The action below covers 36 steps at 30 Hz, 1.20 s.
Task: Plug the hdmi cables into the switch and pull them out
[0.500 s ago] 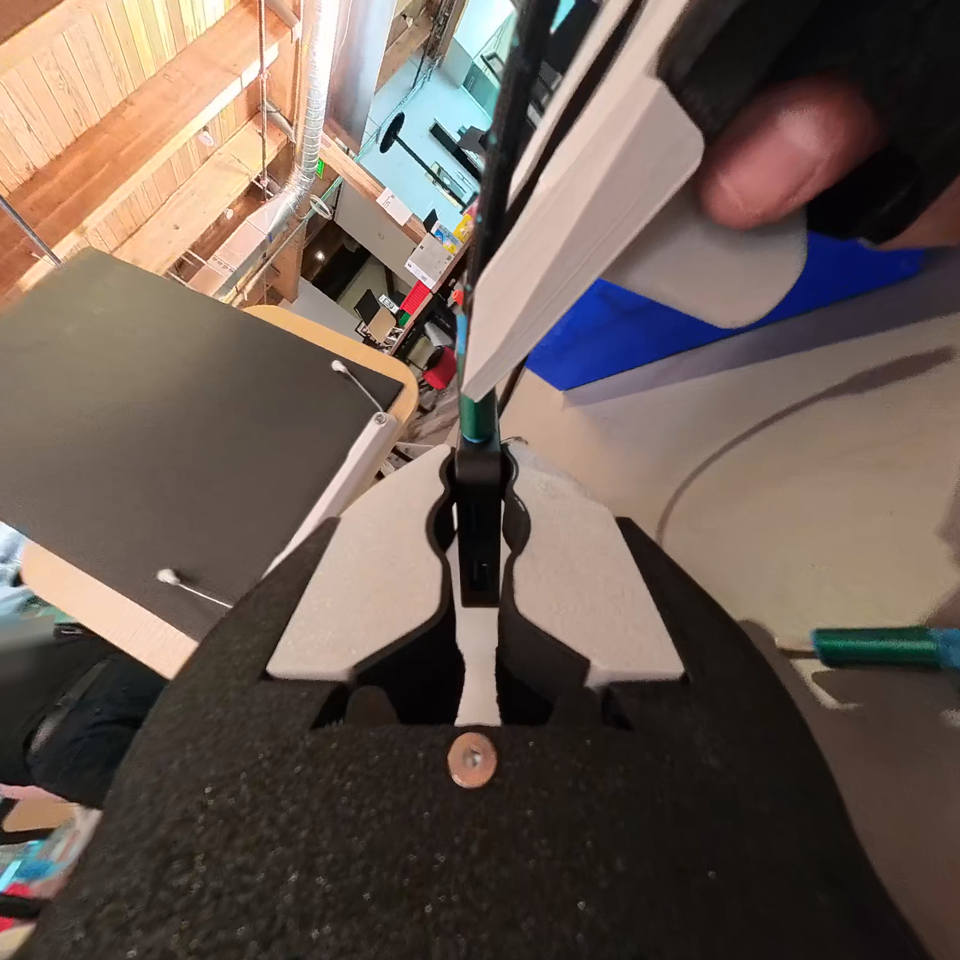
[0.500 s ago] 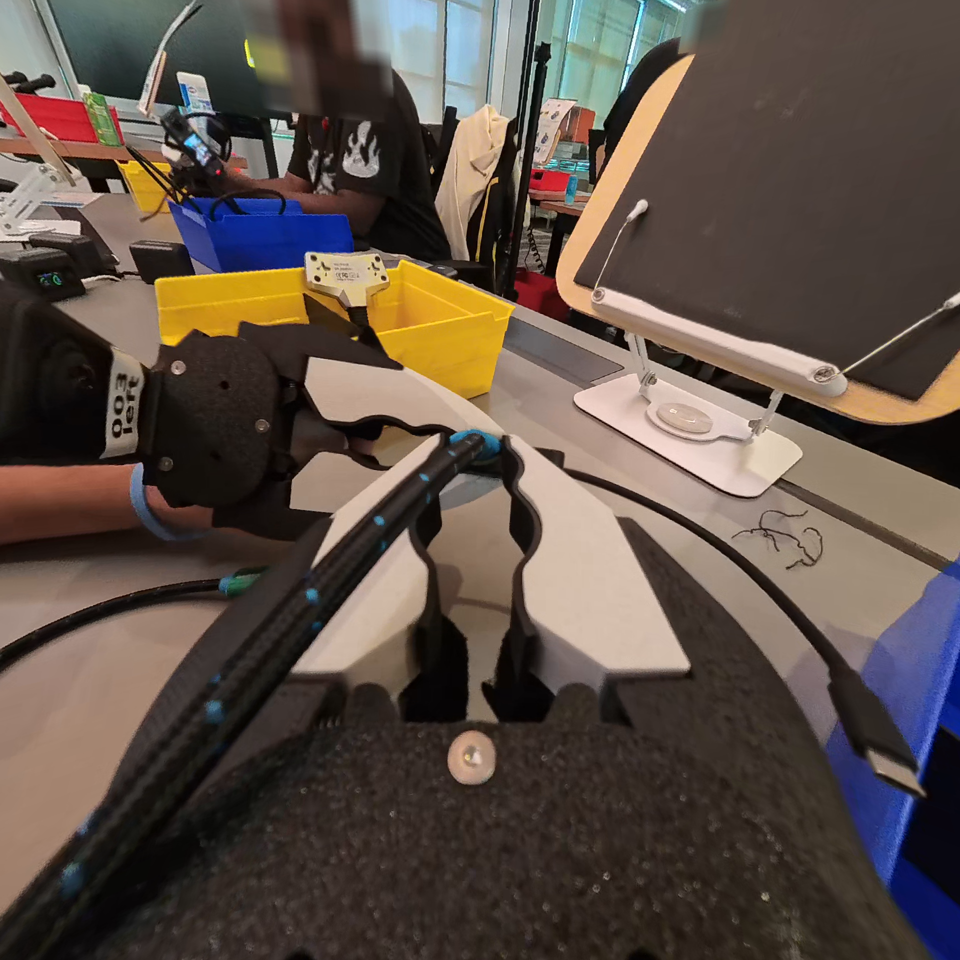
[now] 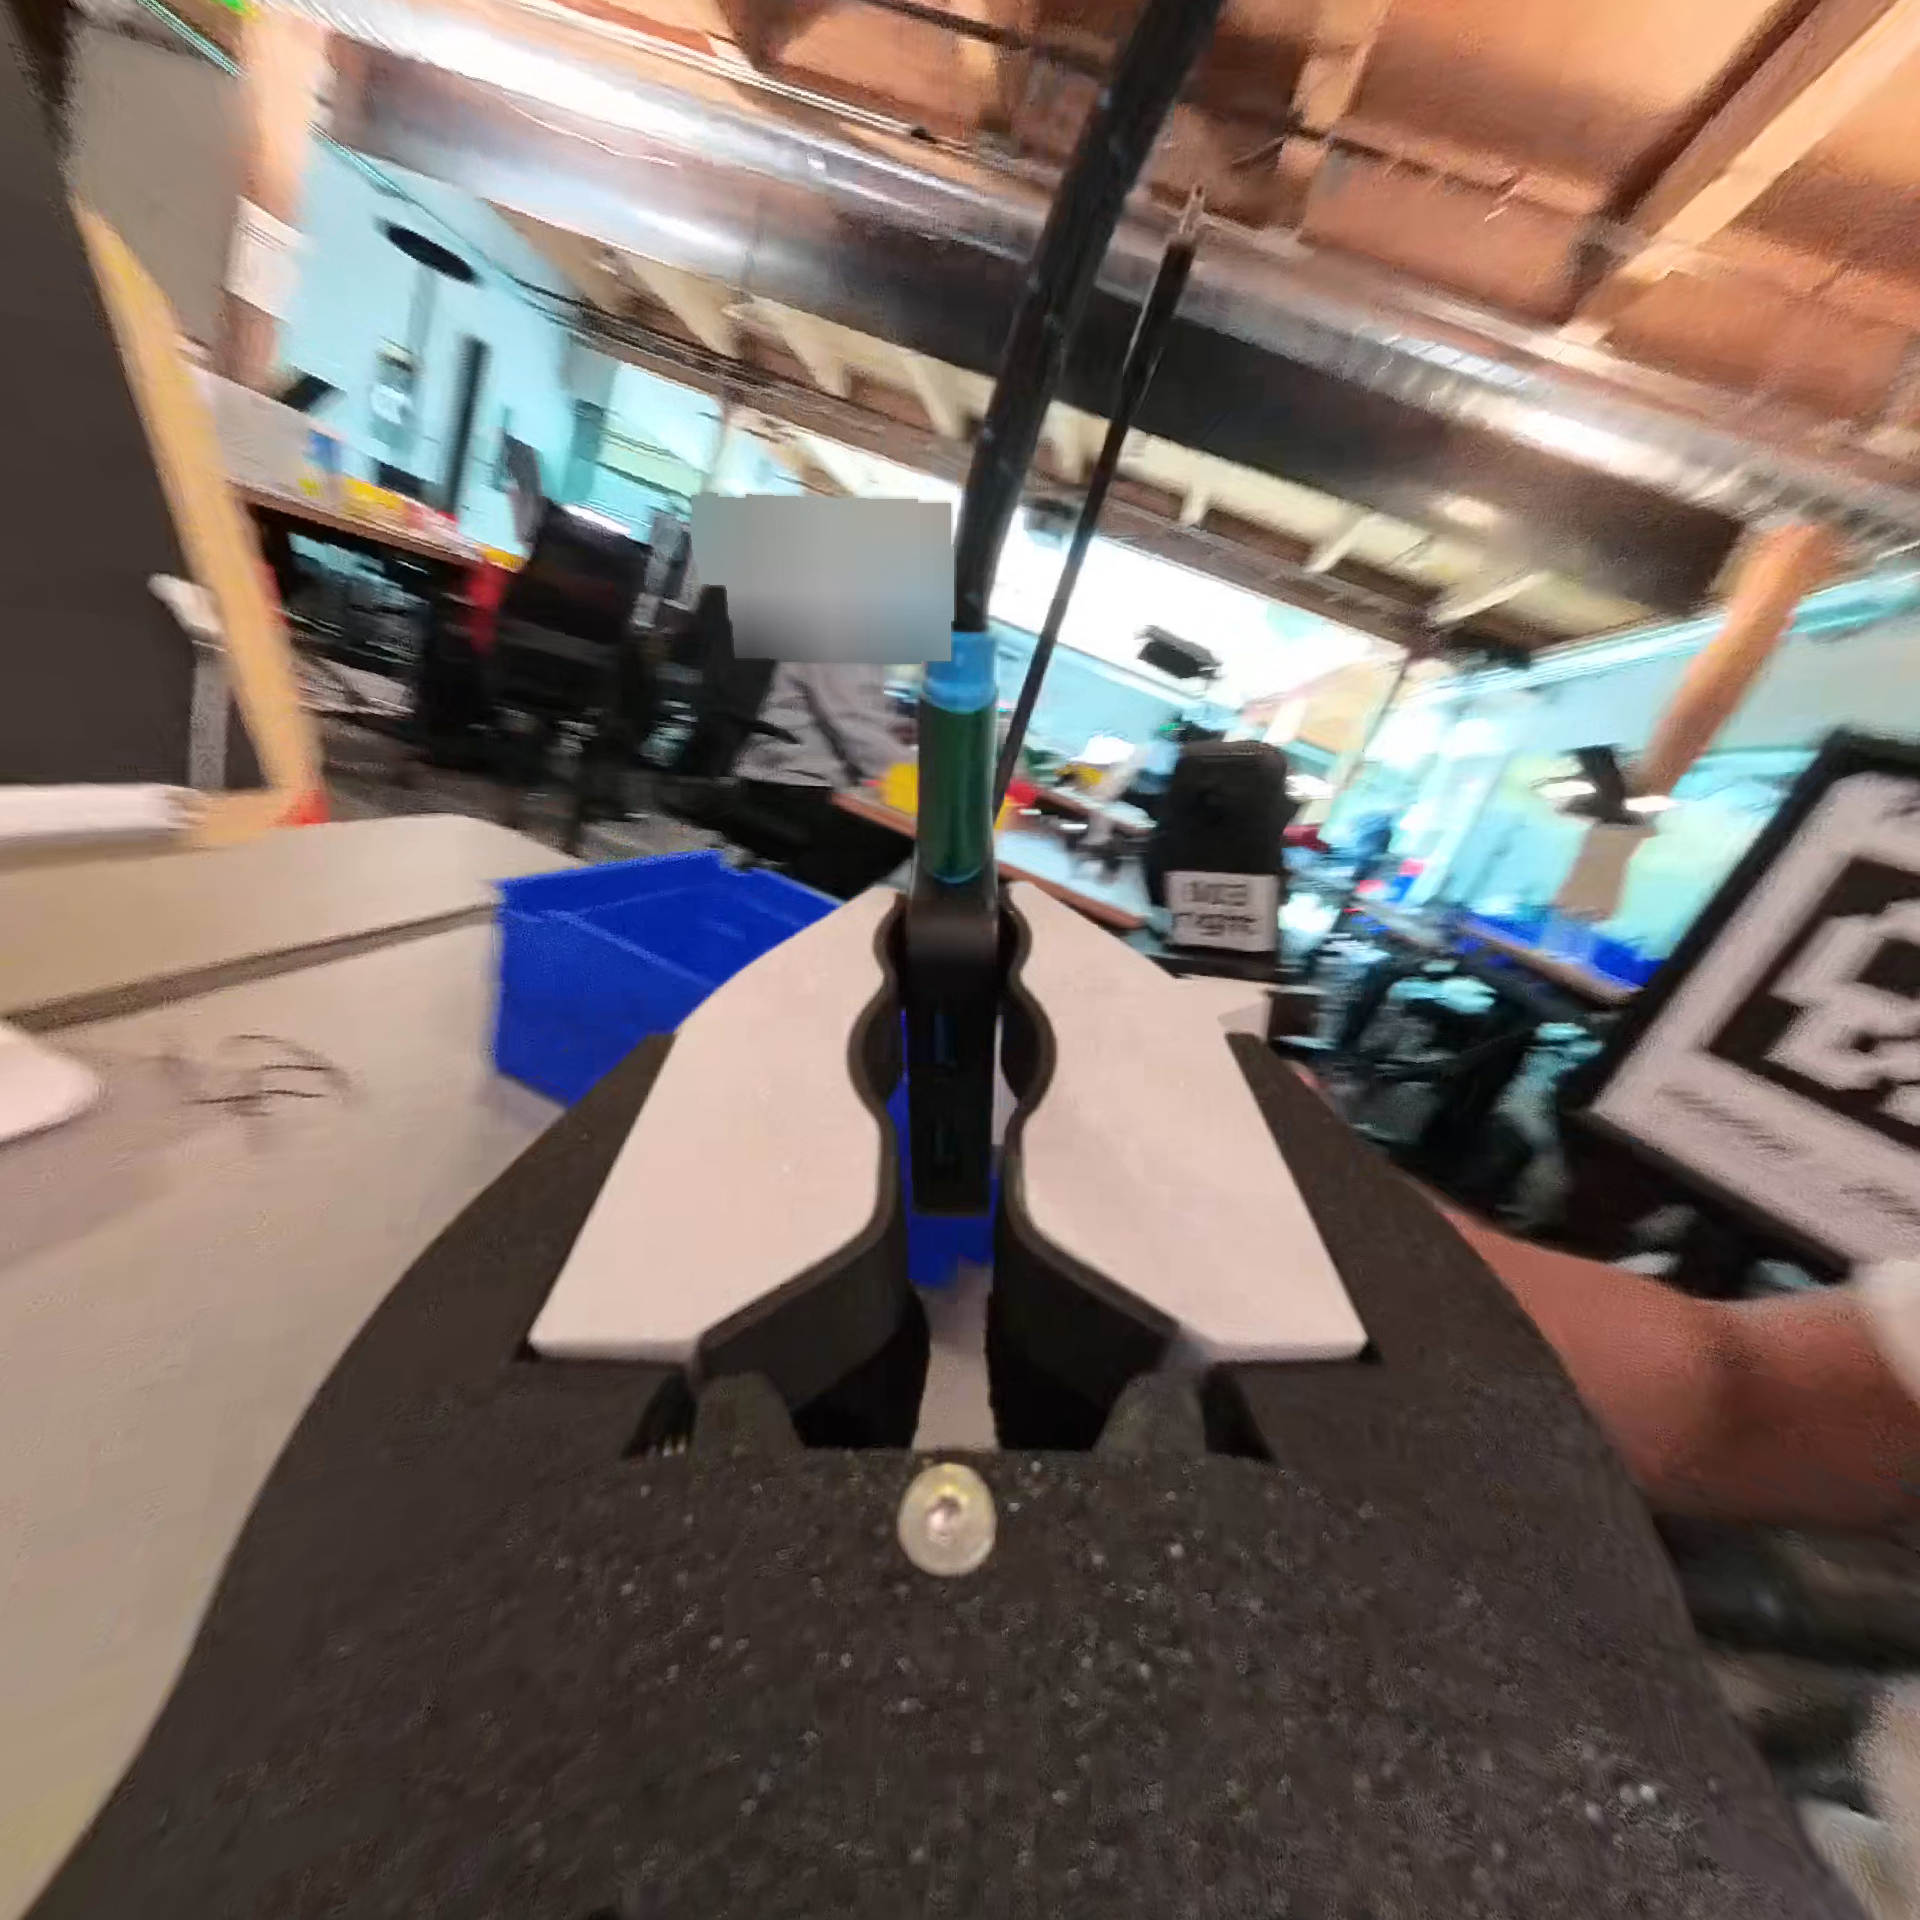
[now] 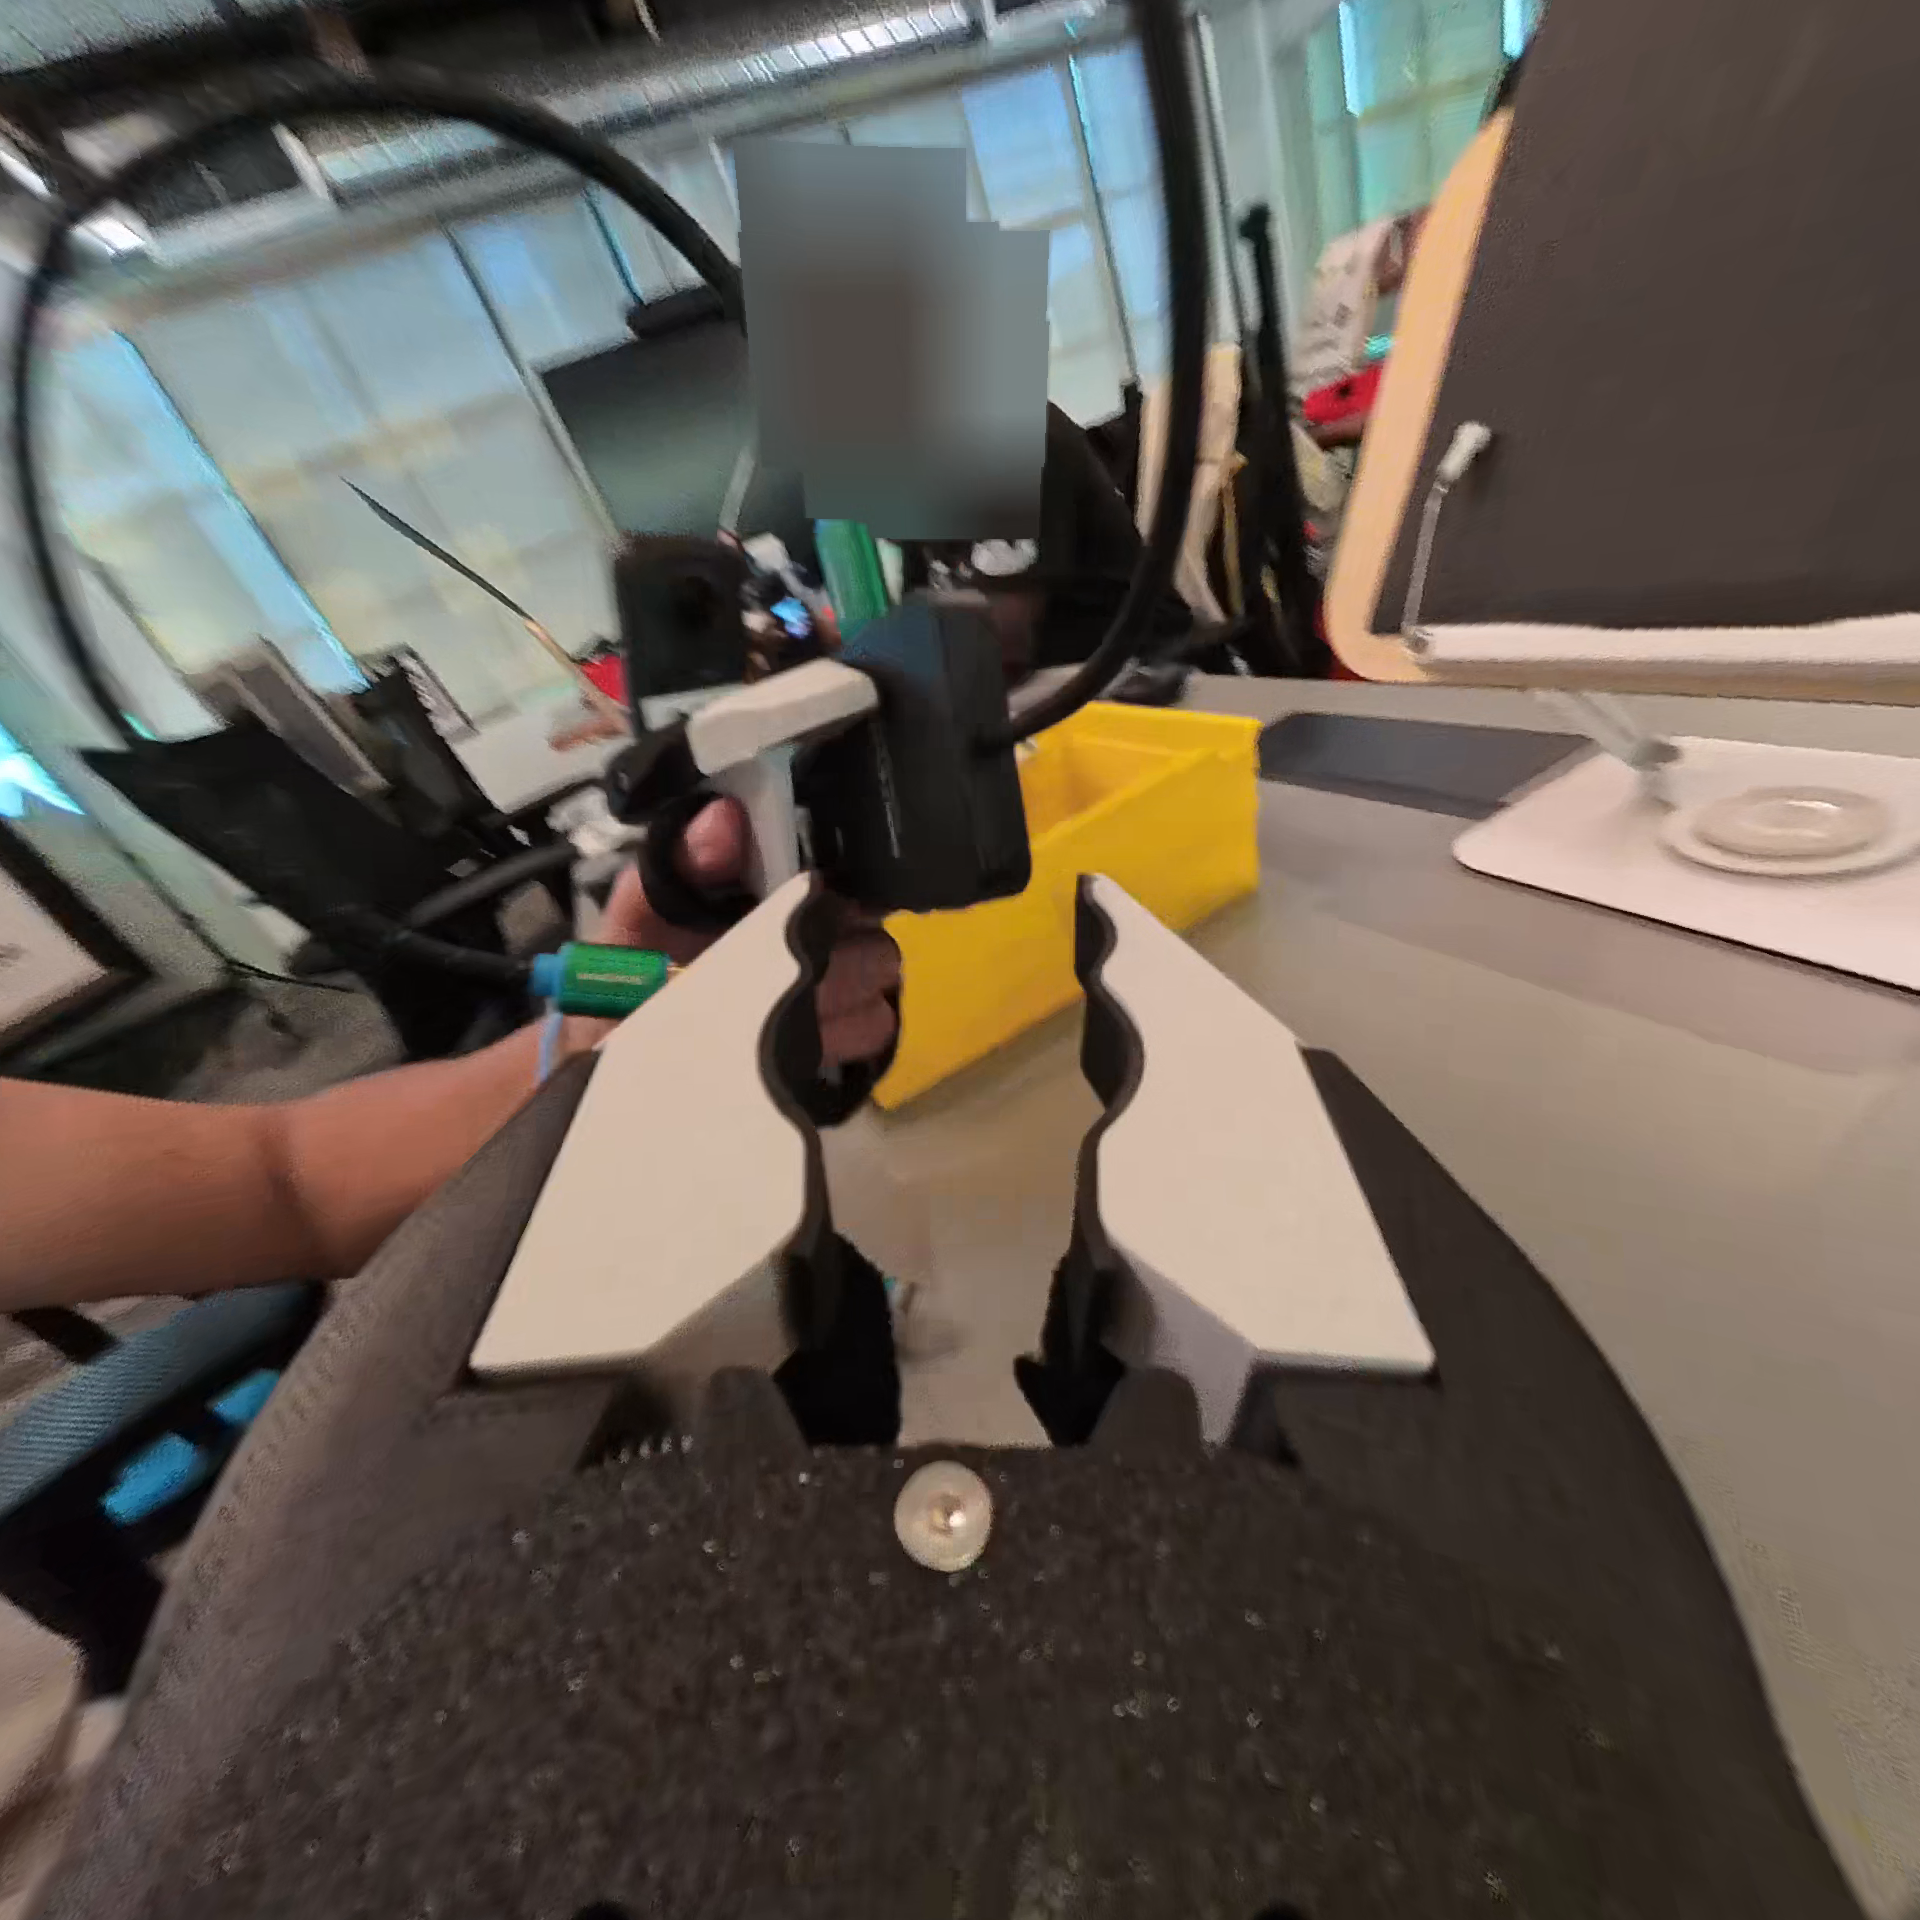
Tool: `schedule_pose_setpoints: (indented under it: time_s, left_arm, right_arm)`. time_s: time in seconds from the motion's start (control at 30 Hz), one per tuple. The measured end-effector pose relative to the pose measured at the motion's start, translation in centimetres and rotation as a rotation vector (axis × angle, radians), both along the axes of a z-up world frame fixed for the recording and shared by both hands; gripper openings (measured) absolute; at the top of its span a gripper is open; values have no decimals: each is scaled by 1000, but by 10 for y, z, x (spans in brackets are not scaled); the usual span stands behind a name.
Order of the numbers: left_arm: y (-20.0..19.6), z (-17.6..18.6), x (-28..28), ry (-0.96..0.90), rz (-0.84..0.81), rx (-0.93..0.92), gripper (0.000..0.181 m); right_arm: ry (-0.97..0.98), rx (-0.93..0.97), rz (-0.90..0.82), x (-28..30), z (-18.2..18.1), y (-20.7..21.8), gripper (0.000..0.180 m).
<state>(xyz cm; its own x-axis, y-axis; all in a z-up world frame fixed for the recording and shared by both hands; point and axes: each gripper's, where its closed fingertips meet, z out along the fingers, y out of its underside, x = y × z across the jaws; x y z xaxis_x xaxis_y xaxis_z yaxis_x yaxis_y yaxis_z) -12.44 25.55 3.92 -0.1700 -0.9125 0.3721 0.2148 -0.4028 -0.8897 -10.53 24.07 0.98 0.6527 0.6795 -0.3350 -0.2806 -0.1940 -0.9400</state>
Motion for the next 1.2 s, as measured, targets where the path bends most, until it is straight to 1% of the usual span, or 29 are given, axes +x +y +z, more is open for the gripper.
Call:
schedule_pose_setpoints:
  time_s: [0.03, 0.1, 0.13, 0.17, 0.2, 0.27, 0.3, 0.4, 0.47, 0.53, 0.6, 0.67, 0.77, 0.87, 0.93, 0.97, 1.03, 1.13, 1.2]
  left_arm:
    - [-8, 3, 0, -9, -49, -33, 14]
    - [-21, 6, 3, -8, -93, -71, 14]
    - [-29, 8, 5, -13, -132, -83, 14]
    - [-37, 11, 5, -23, -171, -90, 14]
    - [-44, 14, 5, -30, -197, -90, 14]
    - [-54, 18, 4, -22, -220, -55, 15]
    - [-55, 22, 2, -17, -216, -36, 15]
    - [-47, 32, -10, 9, -171, -25, 31]
    - [-39, 34, -21, 25, -112, -20, 31]
    - [-33, 28, -30, 56, -54, -25, 31]
    - [-31, 13, -41, 122, -22, -47, 31]
    - [-33, -2, -57, 167, 28, -58, 31]
    - [-46, -27, -86, 221, 133, -22, 25]
    - [-65, -54, -110, 256, 208, 2, 21]
    - [-72, -68, -124, 261, 276, -2, 18]
    - [-76, -72, -129, 265, 293, -4, 14]
    - [-86, -79, -137, 292, 292, 9, 14]
    - [-96, -83, -152, 310, 338, 41, 14]
    - [-101, -88, -160, 330, 360, 63, 14]
  right_arm:
    - [32, 9, 33, -5, 6, -5, 47]
    - [61, 30, 87, -14, 16, -14, 45]
    - [70, 47, 105, -17, 21, -19, 39]
    - [74, 52, 107, -17, 24, -22, 25]
    - [71, 75, 116, -15, 26, -27, 17]
    - [132, 61, 212, -14, 34, -40, 13]
    - [170, 54, 240, -10, 39, -45, 13]
    - [228, 109, 264, 12, 60, -62, 13]
    - [255, 157, 250, 36, 81, -76, 12]
    - [262, 197, 179, 65, 101, -85, 12]
    - [227, 225, 67, 100, 120, -90, 12]
    - [104, 233, -116, 143, 132, -87, 13]
    - [-95, 182, -445, 220, 138, -69, 13]
    - [-260, 103, -718, 293, 130, -43, 13]
    - [-345, 29, -809, 326, 111, -21, 13]
    - [-391, 2, -825, 336, 99, -10, 13]
    - [-455, -68, -837, 349, 71, 5, 13]
    - [-571, -163, -845, 356, 34, 15, 13]
    - [-660, -240, -820, 353, 7, 22, 13]
